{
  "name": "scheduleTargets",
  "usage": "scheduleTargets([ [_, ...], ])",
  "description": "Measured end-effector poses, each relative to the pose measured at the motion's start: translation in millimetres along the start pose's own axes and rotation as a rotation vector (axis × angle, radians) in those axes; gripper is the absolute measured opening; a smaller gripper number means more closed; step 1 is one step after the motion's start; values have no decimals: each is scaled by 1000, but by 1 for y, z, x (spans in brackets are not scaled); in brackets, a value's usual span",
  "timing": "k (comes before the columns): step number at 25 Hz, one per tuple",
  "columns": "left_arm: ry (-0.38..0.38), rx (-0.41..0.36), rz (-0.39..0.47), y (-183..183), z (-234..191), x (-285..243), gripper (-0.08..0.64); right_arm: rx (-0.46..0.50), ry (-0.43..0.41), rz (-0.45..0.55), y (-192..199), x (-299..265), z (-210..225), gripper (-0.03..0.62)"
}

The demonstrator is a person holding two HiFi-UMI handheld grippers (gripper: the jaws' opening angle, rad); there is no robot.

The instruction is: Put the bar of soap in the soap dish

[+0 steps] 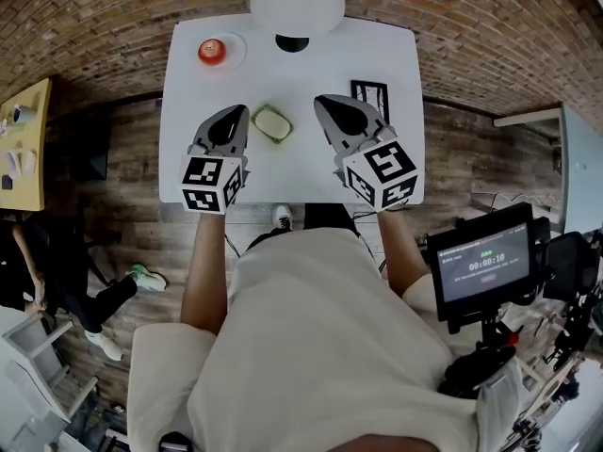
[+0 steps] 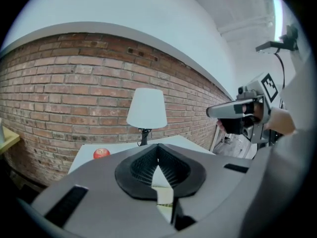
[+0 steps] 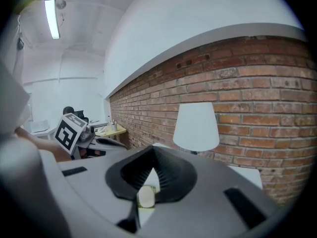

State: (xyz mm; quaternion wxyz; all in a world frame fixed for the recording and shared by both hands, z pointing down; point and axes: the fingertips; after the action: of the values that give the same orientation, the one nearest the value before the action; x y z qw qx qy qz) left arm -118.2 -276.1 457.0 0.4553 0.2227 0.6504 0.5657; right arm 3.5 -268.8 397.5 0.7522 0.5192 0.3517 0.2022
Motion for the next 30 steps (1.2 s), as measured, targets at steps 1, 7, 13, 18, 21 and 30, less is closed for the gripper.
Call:
scheduleTargets([
  [1, -3, -18, 7, -6, 0, 4, 8, 5, -2, 11, -5, 2, -3, 3],
  [7, -16, -106, 83, -53, 10, 38, 8, 58, -22, 71, -36, 23, -29, 3],
  [13, -31, -205, 181, -106, 19, 63, 8, 127, 4, 130, -65, 42, -40, 3],
  [18, -32, -251, 268, -144, 29, 85, 8, 170, 14, 186, -89, 59, -50, 3],
  [21, -57, -296, 315, -160, 35, 103, 8, 193, 17, 228, -104, 74, -60, 3],
  [30, -105, -384, 370, -186, 41, 127, 8, 254, 22, 299, -133, 90, -79, 3],
])
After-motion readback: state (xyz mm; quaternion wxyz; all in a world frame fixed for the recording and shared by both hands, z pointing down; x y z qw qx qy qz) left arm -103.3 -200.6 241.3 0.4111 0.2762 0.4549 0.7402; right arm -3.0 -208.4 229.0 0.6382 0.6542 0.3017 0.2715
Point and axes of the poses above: the fingertips, and each gripper's own axes: x backward along the fingers, z to its right, y out of its underside, and after that the axes turned 10 degrees about -x, right-handed
